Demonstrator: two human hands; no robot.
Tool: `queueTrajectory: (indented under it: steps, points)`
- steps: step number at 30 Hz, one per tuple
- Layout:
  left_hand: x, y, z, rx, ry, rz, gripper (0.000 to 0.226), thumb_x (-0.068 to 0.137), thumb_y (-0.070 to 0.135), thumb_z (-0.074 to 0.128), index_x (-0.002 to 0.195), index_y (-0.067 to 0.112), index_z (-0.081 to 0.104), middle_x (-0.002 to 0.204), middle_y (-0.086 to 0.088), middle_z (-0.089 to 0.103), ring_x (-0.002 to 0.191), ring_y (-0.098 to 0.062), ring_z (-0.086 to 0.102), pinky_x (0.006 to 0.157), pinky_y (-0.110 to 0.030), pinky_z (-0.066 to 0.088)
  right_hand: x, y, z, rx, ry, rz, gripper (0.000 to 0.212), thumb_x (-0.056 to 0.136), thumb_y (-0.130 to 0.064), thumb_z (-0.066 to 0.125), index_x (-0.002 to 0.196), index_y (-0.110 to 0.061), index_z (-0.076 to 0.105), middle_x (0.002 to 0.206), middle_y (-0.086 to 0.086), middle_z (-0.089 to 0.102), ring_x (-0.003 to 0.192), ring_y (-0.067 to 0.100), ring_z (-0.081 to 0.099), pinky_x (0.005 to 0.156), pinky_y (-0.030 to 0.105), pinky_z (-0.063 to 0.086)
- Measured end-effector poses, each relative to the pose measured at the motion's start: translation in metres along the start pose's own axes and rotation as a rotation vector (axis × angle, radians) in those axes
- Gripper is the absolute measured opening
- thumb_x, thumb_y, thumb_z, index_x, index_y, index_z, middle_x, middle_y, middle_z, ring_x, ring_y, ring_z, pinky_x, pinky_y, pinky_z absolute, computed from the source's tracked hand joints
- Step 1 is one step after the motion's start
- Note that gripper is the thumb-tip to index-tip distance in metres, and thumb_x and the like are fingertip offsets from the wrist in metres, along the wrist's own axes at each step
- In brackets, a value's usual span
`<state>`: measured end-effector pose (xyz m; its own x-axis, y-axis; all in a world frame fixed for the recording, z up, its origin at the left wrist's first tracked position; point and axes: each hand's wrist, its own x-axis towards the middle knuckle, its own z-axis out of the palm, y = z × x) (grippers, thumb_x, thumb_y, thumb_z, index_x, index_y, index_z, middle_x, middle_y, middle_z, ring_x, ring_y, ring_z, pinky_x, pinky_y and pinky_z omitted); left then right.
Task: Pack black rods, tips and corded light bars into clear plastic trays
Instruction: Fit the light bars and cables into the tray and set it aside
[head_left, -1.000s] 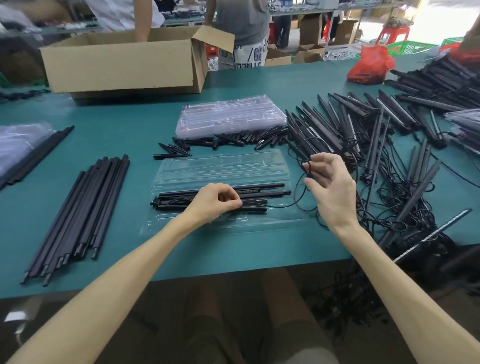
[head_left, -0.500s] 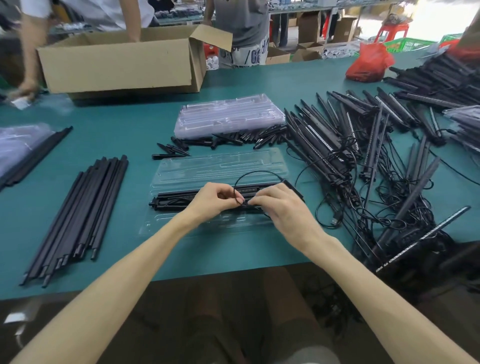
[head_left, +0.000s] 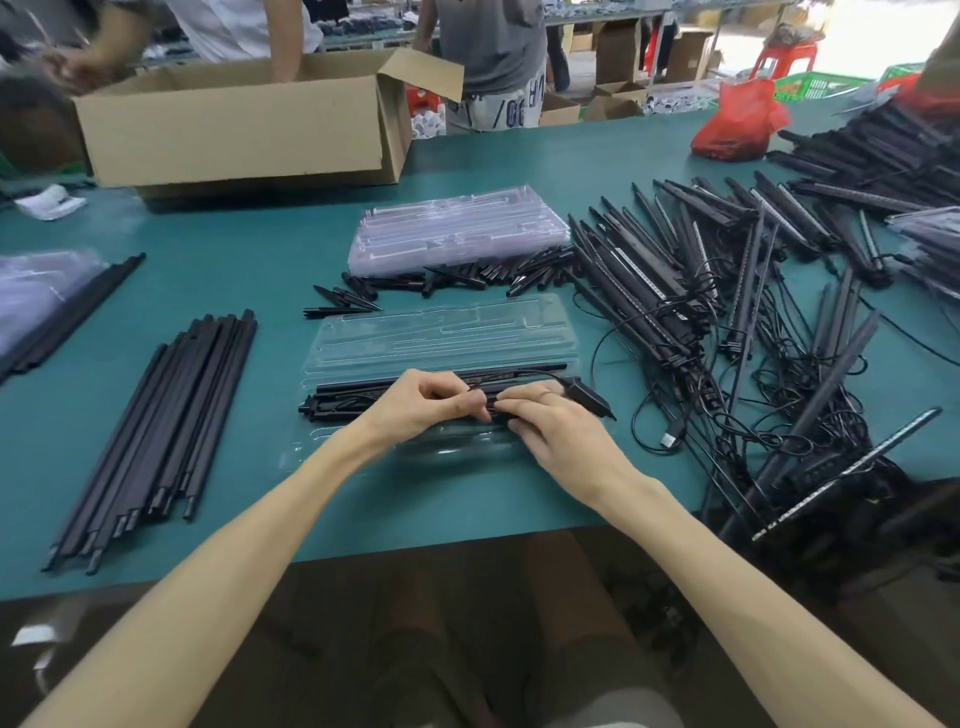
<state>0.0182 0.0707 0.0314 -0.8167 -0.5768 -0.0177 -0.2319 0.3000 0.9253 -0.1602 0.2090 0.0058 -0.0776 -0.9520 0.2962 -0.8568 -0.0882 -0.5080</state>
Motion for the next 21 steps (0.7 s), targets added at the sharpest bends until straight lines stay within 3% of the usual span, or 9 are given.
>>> queueTrajectory:
  steps: [3,6,11,13,15,16,18,21]
  points:
    - [0.000,-0.004,0.000,0.013,0.020,0.011,0.023,0.094,0.032,0.068,0.089,0.013,0.080,0.097,-0.005,0.072,0.092,-0.020,0.063,0.089,-0.034,0.046,-0.006,0.003,-0.003,0.112,0.021,0.053,0.037,0.101,-0.019,0.058,0.138,-0.018,0.059,0.141,-0.009,0.056,0.132,0.005,0.047,0.113,0.029,0.038]
    - [0.000,-0.007,0.002,0.040,0.012,0.030,0.021,0.091,0.034,0.070,0.088,0.017,0.082,0.093,0.003,0.069,0.086,-0.016,0.058,0.079,-0.029,0.043,-0.015,0.004,-0.006,0.250,0.117,0.140,0.044,0.099,-0.022,0.062,0.142,-0.020,0.054,0.144,-0.012,0.053,0.136,0.002,0.043,0.117,0.028,0.032]
    - [0.001,-0.010,0.002,0.055,0.007,0.034,0.021,0.090,0.037,0.071,0.085,0.019,0.081,0.094,-0.001,0.066,0.085,-0.012,0.055,0.075,-0.023,0.041,-0.024,0.006,-0.005,0.373,0.218,0.320,0.059,0.096,-0.033,0.066,0.149,-0.023,0.044,0.142,-0.020,0.046,0.136,0.003,0.036,0.112,0.023,0.029]
    - [0.000,-0.012,0.000,0.056,0.008,0.038,0.021,0.090,0.033,0.072,0.085,0.015,0.081,0.089,0.004,0.065,0.082,-0.012,0.054,0.074,-0.023,0.041,-0.024,0.005,-0.009,0.605,0.276,0.410,0.053,0.093,-0.030,0.070,0.141,-0.022,0.049,0.141,-0.015,0.053,0.133,0.002,0.046,0.111,0.021,0.036]
    - [0.000,-0.014,-0.003,0.050,0.021,0.031,0.019,0.091,0.031,0.072,0.086,0.014,0.081,0.088,0.005,0.064,0.079,-0.017,0.052,0.073,-0.026,0.040,-0.020,0.006,-0.019,0.952,0.372,0.510,0.058,0.092,-0.024,0.073,0.142,-0.016,0.045,0.131,-0.004,0.065,0.120,0.002,0.060,0.098,0.013,0.047]
    - [0.000,-0.015,-0.004,0.052,0.024,0.030,0.019,0.091,0.030,0.072,0.086,0.014,0.081,0.088,0.003,0.063,0.079,-0.022,0.052,0.074,-0.029,0.040,-0.019,0.008,-0.027,1.111,0.407,0.535,0.062,0.092,-0.022,0.072,0.145,-0.012,0.041,0.127,0.001,0.068,0.116,0.007,0.064,0.094,0.015,0.051]
    - [0.000,-0.016,-0.003,0.067,0.016,0.044,0.017,0.089,0.028,0.074,0.087,0.013,0.081,0.088,0.002,0.064,0.083,-0.021,0.056,0.078,-0.030,0.042,-0.018,0.013,-0.041,1.351,0.412,0.505,0.053,0.098,-0.020,0.063,0.144,-0.005,0.041,0.123,0.008,0.070,0.114,0.023,0.067,0.095,0.032,0.056]
    - [0.001,-0.015,0.000,0.098,0.000,0.075,0.018,0.088,0.035,0.073,0.089,0.019,0.082,0.087,0.006,0.066,0.087,-0.013,0.059,0.079,-0.026,0.045,-0.017,0.010,-0.055,1.286,0.379,0.422,0.032,0.104,-0.021,0.052,0.132,-0.007,0.053,0.116,0.010,0.072,0.108,0.030,0.069,0.082,0.032,0.058]
